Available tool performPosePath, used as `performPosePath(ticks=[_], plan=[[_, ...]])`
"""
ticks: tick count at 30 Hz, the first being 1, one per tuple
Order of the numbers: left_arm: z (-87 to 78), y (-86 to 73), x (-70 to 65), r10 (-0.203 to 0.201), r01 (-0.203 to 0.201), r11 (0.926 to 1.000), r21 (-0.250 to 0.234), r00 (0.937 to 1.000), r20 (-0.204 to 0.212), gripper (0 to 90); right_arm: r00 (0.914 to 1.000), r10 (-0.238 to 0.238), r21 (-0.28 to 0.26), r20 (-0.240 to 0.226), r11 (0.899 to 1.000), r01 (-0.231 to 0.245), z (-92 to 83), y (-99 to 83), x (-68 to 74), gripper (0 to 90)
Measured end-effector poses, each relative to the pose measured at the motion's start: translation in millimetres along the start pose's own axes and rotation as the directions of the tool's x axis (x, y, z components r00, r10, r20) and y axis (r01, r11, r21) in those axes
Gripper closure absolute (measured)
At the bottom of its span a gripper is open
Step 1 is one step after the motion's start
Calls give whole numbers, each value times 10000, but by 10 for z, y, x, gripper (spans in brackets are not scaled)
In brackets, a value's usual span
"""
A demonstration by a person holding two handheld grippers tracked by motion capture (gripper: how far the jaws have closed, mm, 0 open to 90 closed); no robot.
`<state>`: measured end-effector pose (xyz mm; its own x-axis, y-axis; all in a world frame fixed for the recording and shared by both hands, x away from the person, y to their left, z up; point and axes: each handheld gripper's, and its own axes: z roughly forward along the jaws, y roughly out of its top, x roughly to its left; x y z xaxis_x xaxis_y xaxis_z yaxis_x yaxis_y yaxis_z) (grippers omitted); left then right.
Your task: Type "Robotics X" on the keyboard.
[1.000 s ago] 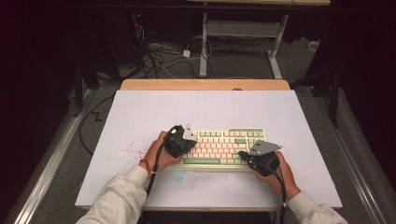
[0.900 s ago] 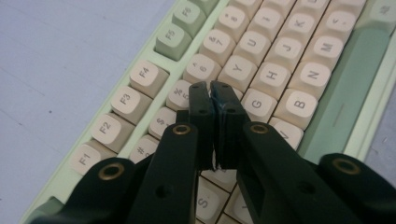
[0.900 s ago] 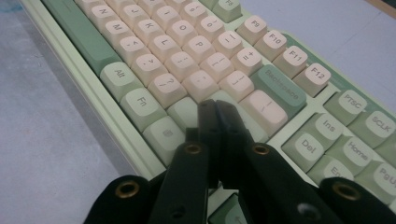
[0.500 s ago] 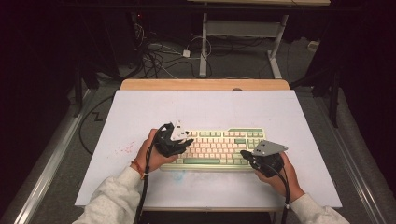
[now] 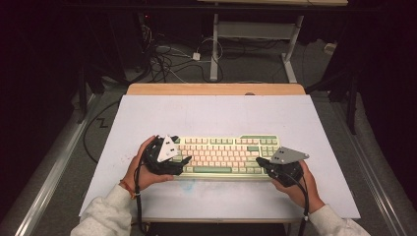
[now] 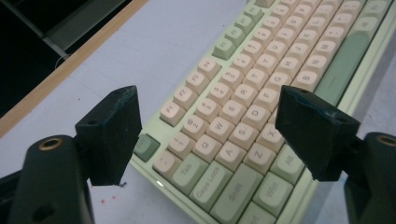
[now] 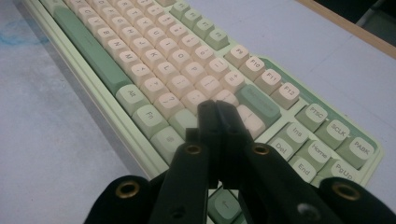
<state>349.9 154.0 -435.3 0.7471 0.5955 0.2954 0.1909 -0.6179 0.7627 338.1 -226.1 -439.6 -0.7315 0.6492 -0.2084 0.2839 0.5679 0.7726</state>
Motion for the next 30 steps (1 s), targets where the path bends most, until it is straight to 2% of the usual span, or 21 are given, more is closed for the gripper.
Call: performPosePath(ticks=[8,9,13,16,20,30], plan=[[-109,-211,11,-226,227,9997,22,9993,-309,194,10000,2,-55,4,10000,-2,-12,10,-1,900],[-130,-263,5,-121,130,9997,184,9989,-459,186,10000,2,-49,2,10000,-2,-13,10,-3,900],[-157,-337,-6,-165,179,9994,296,9988,-464,183,10000,12,-21,12,10000,-12,-15,9,-11,900],[-183,-422,-28,13,23,9984,571,9980,-631,183,10000,-1,-36,23,10000,1,-15,17,-15,900],[-214,-508,-30,-165,201,9979,611,9981,-589,183,10000,14,-44,38,10000,-14,-8,31,-29,900],[-276,-686,-56,-309,382,9927,1147,9974,-652,182,10000,-62,-71,-39,10000,62,74,135,-36,900]])
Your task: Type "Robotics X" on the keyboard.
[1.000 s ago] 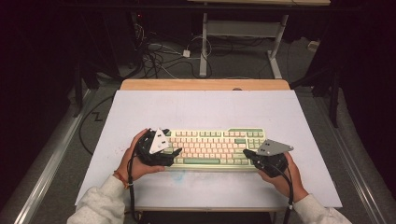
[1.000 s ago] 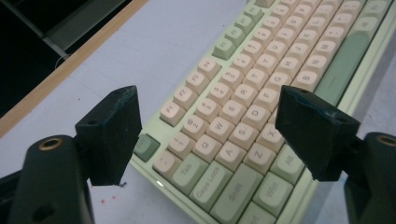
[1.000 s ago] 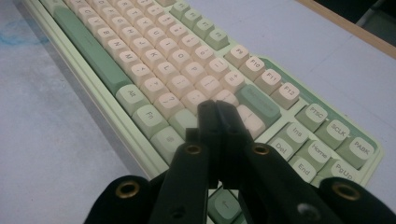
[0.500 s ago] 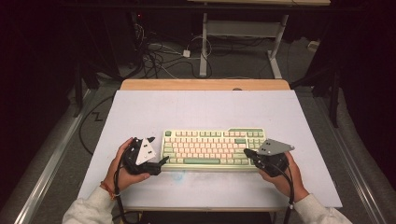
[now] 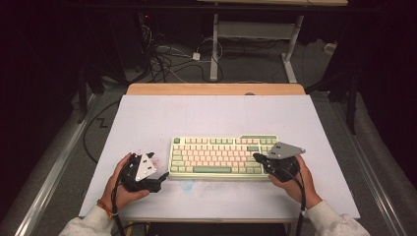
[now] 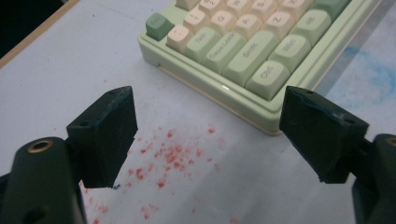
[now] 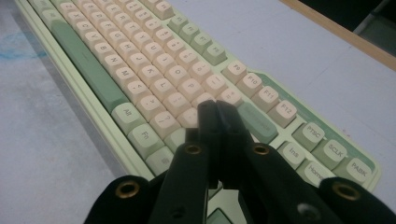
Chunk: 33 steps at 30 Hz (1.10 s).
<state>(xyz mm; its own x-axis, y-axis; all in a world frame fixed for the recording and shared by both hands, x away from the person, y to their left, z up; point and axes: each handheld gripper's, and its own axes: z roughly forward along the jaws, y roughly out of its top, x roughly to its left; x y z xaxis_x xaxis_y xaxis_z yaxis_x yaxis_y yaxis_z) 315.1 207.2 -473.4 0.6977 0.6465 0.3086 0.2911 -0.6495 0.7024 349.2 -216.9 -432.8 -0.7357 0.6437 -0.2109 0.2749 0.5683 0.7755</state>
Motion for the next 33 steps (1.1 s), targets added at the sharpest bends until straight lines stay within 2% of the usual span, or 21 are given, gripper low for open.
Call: performPosePath(ticks=[5,13,16,25,33], plan=[[-26,-54,-6,-169,169,9998,41,9998,50,182,9999,-72,-38,-127,10000,72,109,119,-12,900],[-34,-75,-23,-91,89,9999,136,9999,112,183,9986,-380,178,-375,9991,387,380,309,49,900],[-31,-76,-27,-72,69,9999,148,9999,149,183,9984,-305,312,-475,9990,320,473,339,64,900],[-21,-78,-25,-107,104,9998,147,9997,239,183,9957,-552,525,-740,9969,592,675,417,158,900],[-32,-82,-19,-108,105,9999,122,9996,263,183,9962,-476,792,-730,9954,534,773,423,169,900]])
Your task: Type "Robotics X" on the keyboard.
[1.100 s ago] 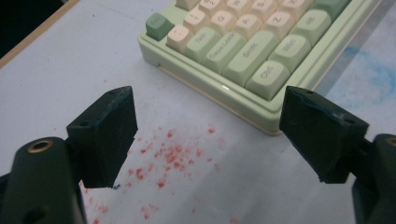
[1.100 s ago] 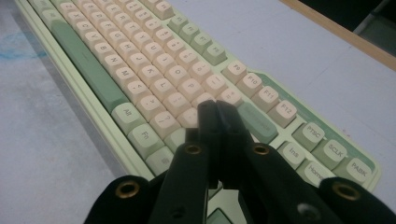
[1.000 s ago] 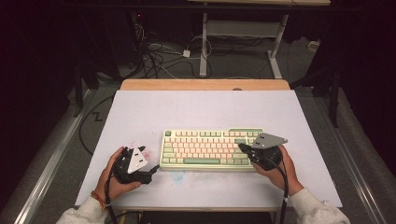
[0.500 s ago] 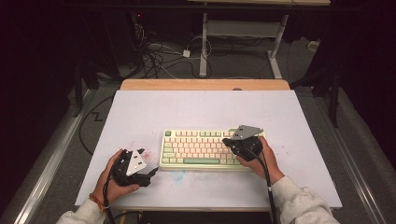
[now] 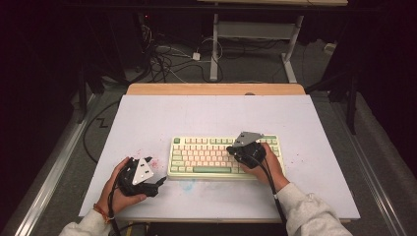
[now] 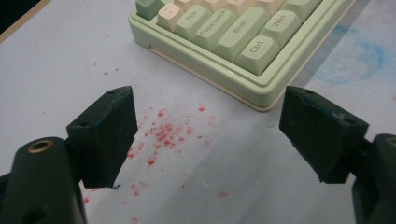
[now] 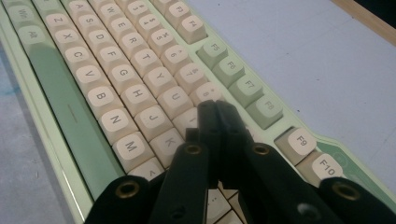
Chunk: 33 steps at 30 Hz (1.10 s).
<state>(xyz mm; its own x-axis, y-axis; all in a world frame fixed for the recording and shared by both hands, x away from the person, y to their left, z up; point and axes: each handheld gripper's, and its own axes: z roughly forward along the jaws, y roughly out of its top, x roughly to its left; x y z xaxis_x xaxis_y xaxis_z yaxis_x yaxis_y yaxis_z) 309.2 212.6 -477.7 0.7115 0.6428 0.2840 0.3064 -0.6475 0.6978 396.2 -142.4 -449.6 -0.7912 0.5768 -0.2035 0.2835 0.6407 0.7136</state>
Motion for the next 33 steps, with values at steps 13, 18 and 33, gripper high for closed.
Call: performPosePath(ticks=[13,18,33], plan=[[7,-1,-6,46,-47,10000,61,10000,70,183,9999,-125,166,28,9998,125,29,-8,24,900],[8,1,-2,2,-2,10000,73,10000,75,192,10000,-59,-268,21,9996,60,-75,14,8,900],[-1,4,17,-359,359,9994,-20,9993,97,231,9984,318,-1565,458,9874,-242,-369,21,-39,875]])
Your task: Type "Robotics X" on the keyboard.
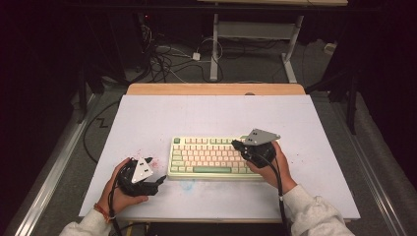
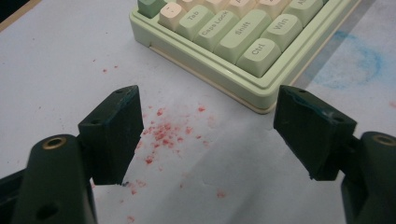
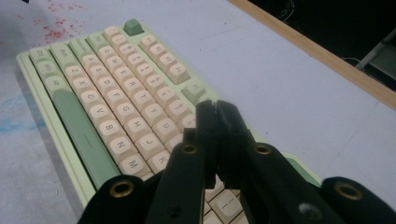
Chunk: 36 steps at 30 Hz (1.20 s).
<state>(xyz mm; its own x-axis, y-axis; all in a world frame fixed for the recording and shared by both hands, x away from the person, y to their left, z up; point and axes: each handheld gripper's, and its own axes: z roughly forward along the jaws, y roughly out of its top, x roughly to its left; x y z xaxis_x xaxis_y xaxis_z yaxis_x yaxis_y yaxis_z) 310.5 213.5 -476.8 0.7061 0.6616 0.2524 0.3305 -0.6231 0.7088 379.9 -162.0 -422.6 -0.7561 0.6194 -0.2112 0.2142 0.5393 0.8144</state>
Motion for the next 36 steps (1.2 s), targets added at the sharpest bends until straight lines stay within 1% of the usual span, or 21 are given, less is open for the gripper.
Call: performPosePath(ticks=[1,4,6,12,14,16,17,18,21,23,24,26,27,29,30,32,33,35,36], plan=[[2,0,2,-4,4,10000,26,10000,-72,235,10000,77,-20,13,10000,-77,-15,0,-3,863],[-1,0,4,-77,77,10000,29,10000,-61,237,9999,72,-191,76,9998,-70,-64,-3,-23,822],[-5,1,8,-165,165,9999,-12,9999,-24,237,9998,132,-298,135,9995,-128,-103,-6,-27,760],[-20,1,28,-365,366,9993,-99,9993,68,237,9989,273,-843,383,9962,-240,-257,-37,-43,502],[-23,4,30,-385,385,9992,-101,9993,27,234,9985,342,-961,424,9949,-300,-307,-63,-42,429],[-30,6,35,-386,387,9992,-108,9992,53,232,9973,304,-1076,673,9939,-231,-360,-99,-35,383],[-31,8,36,-404,404,9991,-89,9992,17,232,9970,290,-1175,714,9929,-204,-386,-121,-37,349],[-32,10,39,-442,442,9990,-53,9990,12,232,9960,383,-1243,806,9918,-281,-412,-143,-35,312],[-36,11,44,-459,459,9989,-10,9989,10,242,9929,436,-1354,1105,9904,-285,-488,-209,-37,275],[-35,12,47,-472,472,9989,54,9989,26,278,9908,462,-1394,1276,9898,-282,-538,-253,-35,262],[-46,12,44,-325,325,9995,26,9995,47,300,9894,498,-1433,1361,9892,-301,-563,-276,-32,256],[-52,16,45,-330,330,9995,10,9994,115,326,9866,533,-1459,1539,9888,-306,-609,-325,-30,251],[-57,24,51,-247,248,9997,-36,9996,110,339,9858,603,-1487,1569,9882,-368,-631,-354,-30,246],[-64,27,55,-264,264,9996,-26,9995,180,374,9844,620,-1517,1647,9877,-368,-673,-409,-28,239],[-69,28,55,-449,449,9990,-11,9986,291,404,9824,563,-1440,1779,9891,-306,-693,-433,-25,240],[-78,37,71,-556,556,9985,3,9975,433,504,9783,541,-1377,1999,9901,-266,-734,-495,-20,240],[-85,39,81,-610,613,9981,-33,9962,625,547,9773,572,-1347,2040,9904,-298,-752,-529,-19,240],[-95,51,96,-583,580,9983,63,9948,840,646,9756,609,-1169,2108,9925,-367,-777,-604,-7,240],[-95,51,96,-583,580,9983,63,9948,840,698,9754,630,-1108,2114,9930,-402,-790,-641,0,240]])
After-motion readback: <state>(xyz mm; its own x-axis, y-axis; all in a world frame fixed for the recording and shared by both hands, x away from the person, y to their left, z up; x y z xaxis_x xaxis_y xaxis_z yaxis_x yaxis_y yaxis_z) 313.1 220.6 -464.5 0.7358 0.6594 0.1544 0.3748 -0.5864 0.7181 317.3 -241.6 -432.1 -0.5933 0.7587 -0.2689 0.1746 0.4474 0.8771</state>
